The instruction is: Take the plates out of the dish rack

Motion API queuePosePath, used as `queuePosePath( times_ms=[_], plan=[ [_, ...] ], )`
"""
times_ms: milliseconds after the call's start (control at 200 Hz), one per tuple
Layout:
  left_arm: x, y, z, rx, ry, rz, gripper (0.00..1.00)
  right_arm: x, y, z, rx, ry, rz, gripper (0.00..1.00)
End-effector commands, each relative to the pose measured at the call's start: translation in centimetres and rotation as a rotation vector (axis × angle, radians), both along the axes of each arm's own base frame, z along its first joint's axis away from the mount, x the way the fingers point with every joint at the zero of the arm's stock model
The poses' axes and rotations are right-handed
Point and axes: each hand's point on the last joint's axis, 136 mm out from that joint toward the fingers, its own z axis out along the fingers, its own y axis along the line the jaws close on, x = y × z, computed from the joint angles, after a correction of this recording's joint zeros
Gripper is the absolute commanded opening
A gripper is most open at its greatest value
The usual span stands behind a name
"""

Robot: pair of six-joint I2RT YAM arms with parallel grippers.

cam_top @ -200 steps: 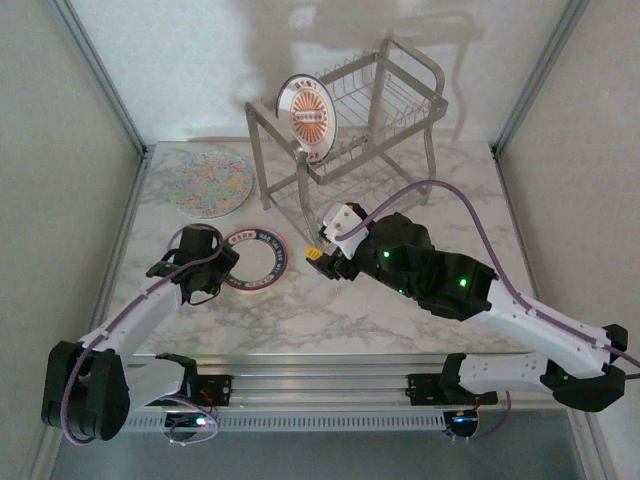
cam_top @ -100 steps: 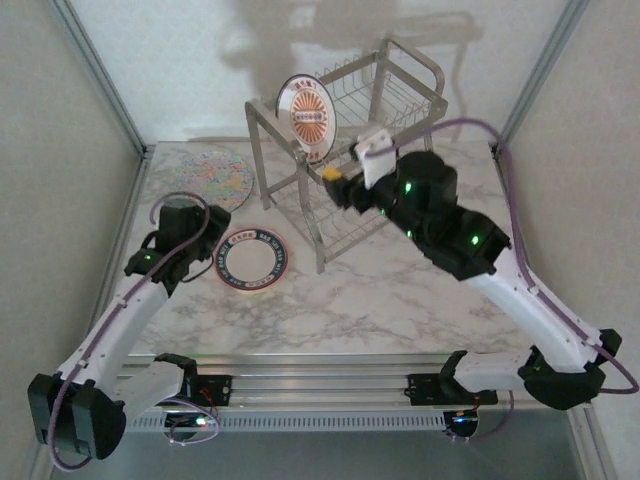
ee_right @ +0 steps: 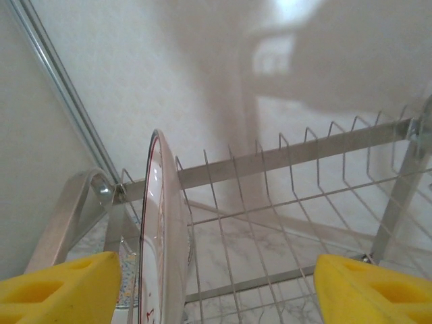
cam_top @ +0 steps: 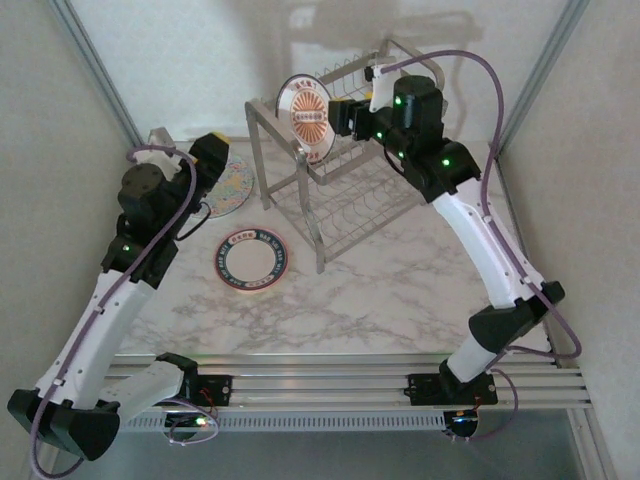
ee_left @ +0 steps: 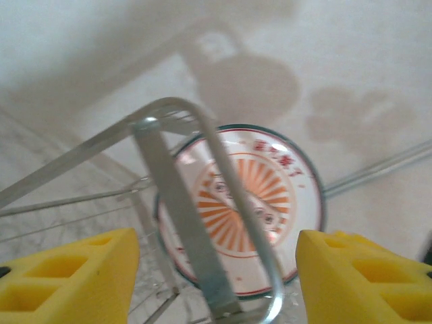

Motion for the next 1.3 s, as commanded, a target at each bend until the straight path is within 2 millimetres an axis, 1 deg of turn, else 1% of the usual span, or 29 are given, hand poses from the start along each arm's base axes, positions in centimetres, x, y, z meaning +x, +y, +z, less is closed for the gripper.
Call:
queuePosePath(
  times_ms=[0, 100, 235, 410, 651, 976, 1171, 1241, 1296],
  plan=[
    [-2.5, -0.4, 6.0, 0.01, -0.196, -0.037, 0.63, -0.5, 0.9, 1.1, 0.051, 0.012, 0.068, 0.76],
    [-2.9, -0.5, 7.0, 0.017, -0.214, -0.043, 0.63, 0.1, 1.4, 0.5, 0.051, 0.028, 0.083, 0.75],
    [-2.8, -0.6, 6.9, 0.015, -0.209, -0.047, 0.63, 1.0, 2.3, -0.6, 0.047, 0.058, 0.104, 0.71],
    [-2.7, -0.9, 7.3, 0.01, -0.217, -0.058, 0.62, 2.1, 3.5, -1.6, 0.032, 0.081, 0.127, 0.64],
    [-3.1, -1.0, 8.6, 0.01, -0.244, -0.059, 0.62, 2.9, 4.6, -2.4, 0.045, 0.109, 0.154, 0.51],
    [-3.6, -0.3, 9.6, 0.02, -0.262, -0.026, 0.62, 3.4, 5.4, -3.1, 0.06, 0.131, 0.172, 0.36],
    [-3.4, -0.3, 9.3, 0.022, -0.25, -0.023, 0.62, 3.4, 5.6, -3.0, 0.07, 0.132, 0.179, 0.27],
    [-3.3, -0.3, 9.2, 0.025, -0.247, -0.021, 0.62, 3.5, 5.7, -2.8, 0.075, 0.129, 0.181, 0.21],
    [-3.3, -0.2, 9.1, 0.029, -0.242, -0.018, 0.62, 3.4, 5.7, -2.6, 0.079, 0.126, 0.183, 0.15]
  ],
)
